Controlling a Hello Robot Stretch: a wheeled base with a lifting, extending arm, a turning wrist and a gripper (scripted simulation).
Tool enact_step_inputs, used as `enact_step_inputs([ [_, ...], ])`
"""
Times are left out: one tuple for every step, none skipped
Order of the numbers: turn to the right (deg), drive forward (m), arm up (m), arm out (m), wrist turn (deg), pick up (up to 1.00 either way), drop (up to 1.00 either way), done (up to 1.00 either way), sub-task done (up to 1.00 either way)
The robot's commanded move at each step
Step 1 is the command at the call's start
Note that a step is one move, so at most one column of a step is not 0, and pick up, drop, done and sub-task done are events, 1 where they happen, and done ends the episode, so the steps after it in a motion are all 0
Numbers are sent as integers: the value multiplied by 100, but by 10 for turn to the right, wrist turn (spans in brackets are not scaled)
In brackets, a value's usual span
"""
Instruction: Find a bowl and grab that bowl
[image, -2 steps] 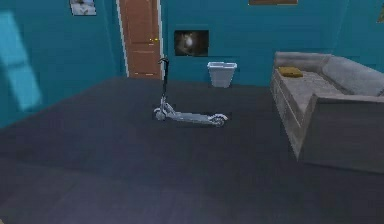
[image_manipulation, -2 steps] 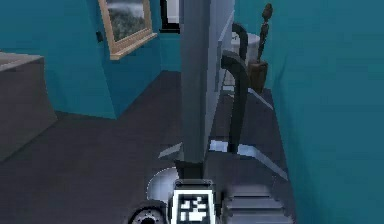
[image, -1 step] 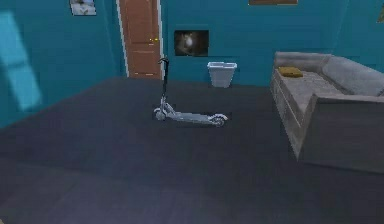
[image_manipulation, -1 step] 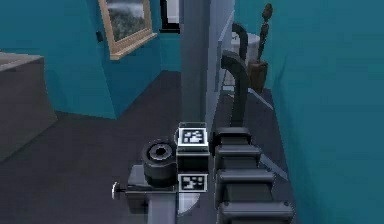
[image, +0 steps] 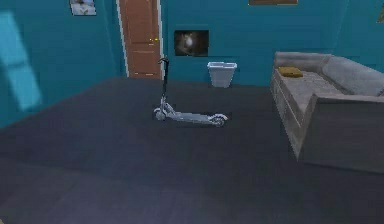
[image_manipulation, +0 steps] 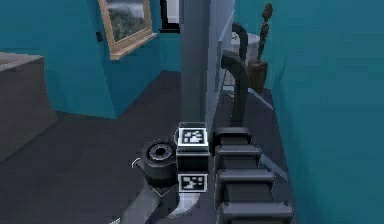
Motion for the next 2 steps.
enact_step_inputs([
  [0,0,0,0,450,0,0,0,0],
  [0,0,0,0,450,0,0,0,0],
])
